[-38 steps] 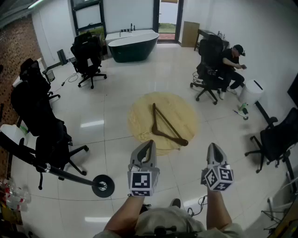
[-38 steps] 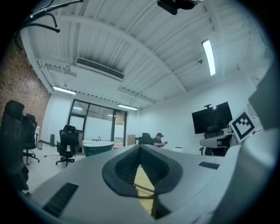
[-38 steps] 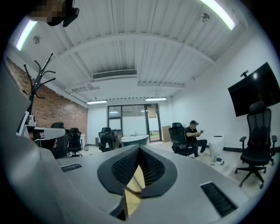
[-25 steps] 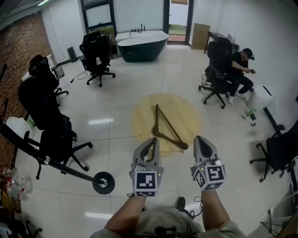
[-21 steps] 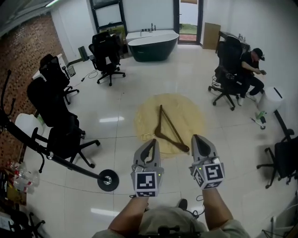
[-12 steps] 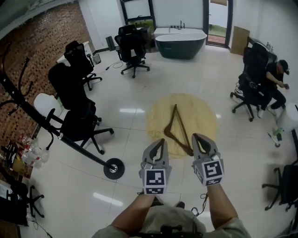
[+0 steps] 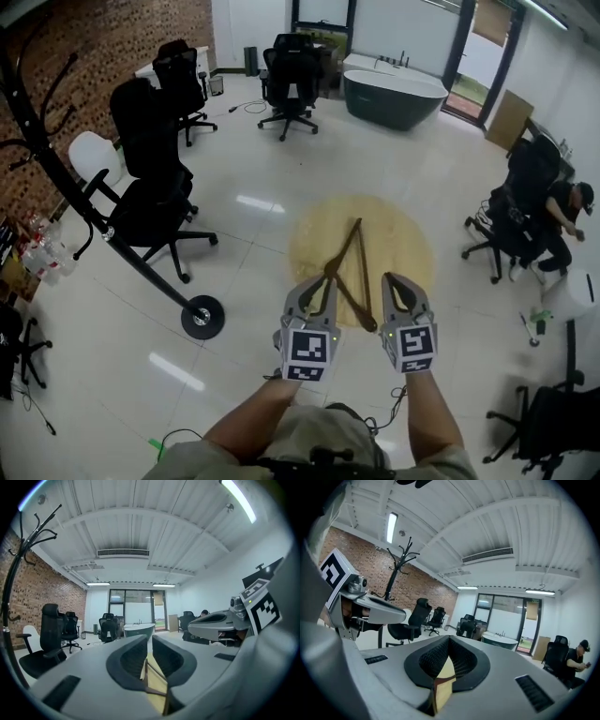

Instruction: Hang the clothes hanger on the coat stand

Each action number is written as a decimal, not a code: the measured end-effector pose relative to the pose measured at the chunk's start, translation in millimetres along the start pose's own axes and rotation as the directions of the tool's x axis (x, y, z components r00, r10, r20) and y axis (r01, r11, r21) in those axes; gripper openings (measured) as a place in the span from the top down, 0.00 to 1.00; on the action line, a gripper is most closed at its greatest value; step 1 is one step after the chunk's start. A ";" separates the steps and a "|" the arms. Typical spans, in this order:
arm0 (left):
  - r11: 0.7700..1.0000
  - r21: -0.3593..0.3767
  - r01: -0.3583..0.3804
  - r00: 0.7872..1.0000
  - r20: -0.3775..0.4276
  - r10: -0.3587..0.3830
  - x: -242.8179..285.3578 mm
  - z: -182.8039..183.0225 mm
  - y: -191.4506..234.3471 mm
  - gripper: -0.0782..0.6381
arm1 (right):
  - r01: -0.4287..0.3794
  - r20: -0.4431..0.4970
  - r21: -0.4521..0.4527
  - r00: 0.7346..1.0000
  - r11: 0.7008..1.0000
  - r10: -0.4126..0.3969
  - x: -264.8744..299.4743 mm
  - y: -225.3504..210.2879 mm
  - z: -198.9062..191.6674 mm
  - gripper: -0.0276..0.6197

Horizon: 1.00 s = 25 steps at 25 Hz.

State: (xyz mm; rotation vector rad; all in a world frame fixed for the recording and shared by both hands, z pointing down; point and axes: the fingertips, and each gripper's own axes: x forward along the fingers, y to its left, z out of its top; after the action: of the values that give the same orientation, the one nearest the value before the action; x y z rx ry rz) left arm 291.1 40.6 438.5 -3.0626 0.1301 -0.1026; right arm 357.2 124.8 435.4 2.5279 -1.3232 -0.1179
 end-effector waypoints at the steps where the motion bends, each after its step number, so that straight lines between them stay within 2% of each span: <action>1: 1.000 -0.003 -0.013 1.000 -0.006 0.013 7.7 -3.1 -0.2 0.84 | -0.024 -0.005 -0.013 1.000 1.000 0.024 7.9 -4.4 -5.8 0.95; 7: 0.988 -0.023 -0.149 0.988 -0.054 0.148 71.4 -19.6 -35.7 0.83 | -0.190 -0.020 -0.046 0.982 0.981 0.190 39.5 -65.9 -57.7 0.94; 12: 0.959 -0.069 -0.275 0.957 -0.112 0.267 121.7 -36.4 -82.9 0.84 | -0.363 -0.047 -0.137 0.932 0.921 0.360 51.8 -119.7 -100.0 0.91; 16: 0.936 -0.097 -0.338 0.935 -0.145 0.323 129.3 -50.9 -80.7 0.88 | -0.434 -0.081 -0.181 0.901 0.883 0.426 67.9 -126.6 -119.3 0.89; 21: 0.926 -0.127 -0.356 0.924 -0.198 0.328 123.8 -82.9 -53.0 0.88 | -0.531 -0.184 -0.305 0.847 0.791 0.498 89.4 -92.5 -142.5 0.86; 25: 0.914 -0.172 -0.367 0.916 -0.237 0.323 126.8 -101.2 -41.6 0.88 | -0.608 -0.275 -0.351 0.794 0.712 0.542 104.1 -76.0 -171.6 0.82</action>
State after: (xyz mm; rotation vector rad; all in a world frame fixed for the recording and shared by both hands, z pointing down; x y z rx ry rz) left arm 413.5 63.6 550.4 -3.1689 0.7418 -0.4061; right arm 512.1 117.2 583.7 1.6365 -1.7373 -0.0659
